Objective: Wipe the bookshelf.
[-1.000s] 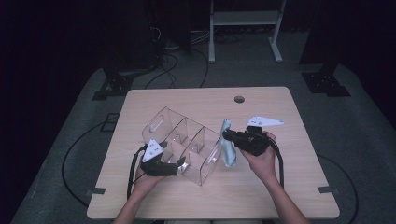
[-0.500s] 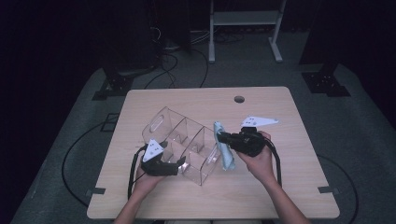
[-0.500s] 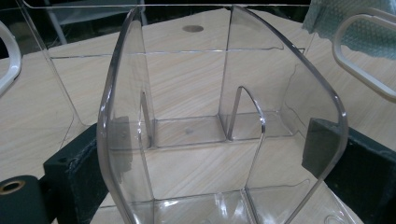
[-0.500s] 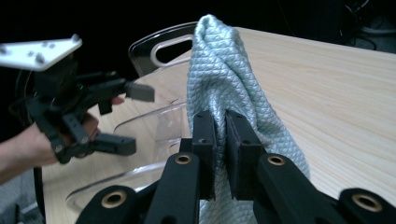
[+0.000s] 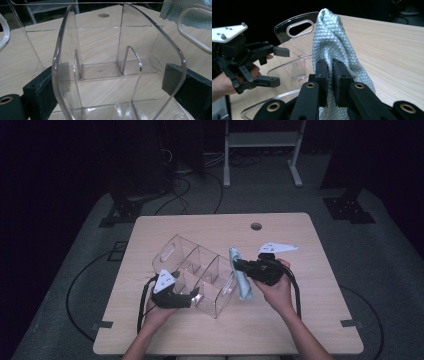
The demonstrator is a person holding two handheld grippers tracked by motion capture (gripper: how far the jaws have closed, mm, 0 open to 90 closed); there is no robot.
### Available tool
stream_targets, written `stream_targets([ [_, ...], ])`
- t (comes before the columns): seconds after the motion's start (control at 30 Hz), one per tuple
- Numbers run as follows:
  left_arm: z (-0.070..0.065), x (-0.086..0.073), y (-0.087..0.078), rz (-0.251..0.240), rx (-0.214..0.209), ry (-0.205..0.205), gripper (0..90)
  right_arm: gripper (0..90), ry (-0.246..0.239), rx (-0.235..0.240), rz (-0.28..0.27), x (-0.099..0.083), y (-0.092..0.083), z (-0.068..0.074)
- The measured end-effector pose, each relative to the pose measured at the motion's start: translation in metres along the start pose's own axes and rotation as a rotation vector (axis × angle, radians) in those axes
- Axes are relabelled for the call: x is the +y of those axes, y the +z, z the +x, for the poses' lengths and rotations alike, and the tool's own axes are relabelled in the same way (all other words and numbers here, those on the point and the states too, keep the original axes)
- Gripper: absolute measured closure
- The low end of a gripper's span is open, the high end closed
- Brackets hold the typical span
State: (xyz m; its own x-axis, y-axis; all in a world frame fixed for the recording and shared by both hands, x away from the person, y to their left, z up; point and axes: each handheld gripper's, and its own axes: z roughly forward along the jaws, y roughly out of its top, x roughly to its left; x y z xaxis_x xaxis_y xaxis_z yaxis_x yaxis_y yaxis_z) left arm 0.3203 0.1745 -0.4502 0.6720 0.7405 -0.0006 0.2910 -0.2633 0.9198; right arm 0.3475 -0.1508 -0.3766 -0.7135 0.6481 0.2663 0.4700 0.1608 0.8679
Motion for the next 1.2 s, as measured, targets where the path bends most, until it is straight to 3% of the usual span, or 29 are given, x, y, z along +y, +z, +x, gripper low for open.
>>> stream_targets([
  [0.1, 0.000, 0.000, 0.000, 0.004, 0.001, -0.004, 3.7, 82.8, -0.029, 0.026, 0.003, -0.003, 0.000, 0.013],
  [0.13, 0.000, 0.000, 0.000, 0.005, 0.001, -0.004, 3.8, 82.7, -0.061, 0.033, 0.016, -0.002, -0.001, 0.020],
  [0.33, 0.000, 0.001, 0.000, 0.003, 0.003, 0.002, 3.7, 82.9, -0.057, 0.022, 0.008, -0.002, 0.000, 0.018],
  [0.57, 0.000, 0.000, 0.001, 0.005, 0.004, 0.003, 3.5, 82.8, -0.120, 0.076, 0.037, -0.005, 0.000, 0.042],
  [0.7, 0.000, 0.000, 0.001, 0.003, 0.005, 0.002, 3.6, 82.8, -0.095, 0.095, 0.040, -0.007, 0.001, 0.043],
  [0.87, 0.001, 0.001, 0.001, 0.000, 0.017, -0.006, 3.7, 82.8, -0.127, 0.160, 0.070, -0.012, 0.005, 0.064],
  [1.07, 0.001, 0.001, 0.001, -0.002, 0.017, -0.012, 4.1, 82.9, -0.115, 0.164, 0.076, -0.013, 0.006, 0.067],
  [1.2, 0.000, 0.000, 0.002, -0.006, 0.023, -0.019, 4.1, 82.9, -0.163, 0.188, 0.099, -0.019, 0.008, 0.083],
])
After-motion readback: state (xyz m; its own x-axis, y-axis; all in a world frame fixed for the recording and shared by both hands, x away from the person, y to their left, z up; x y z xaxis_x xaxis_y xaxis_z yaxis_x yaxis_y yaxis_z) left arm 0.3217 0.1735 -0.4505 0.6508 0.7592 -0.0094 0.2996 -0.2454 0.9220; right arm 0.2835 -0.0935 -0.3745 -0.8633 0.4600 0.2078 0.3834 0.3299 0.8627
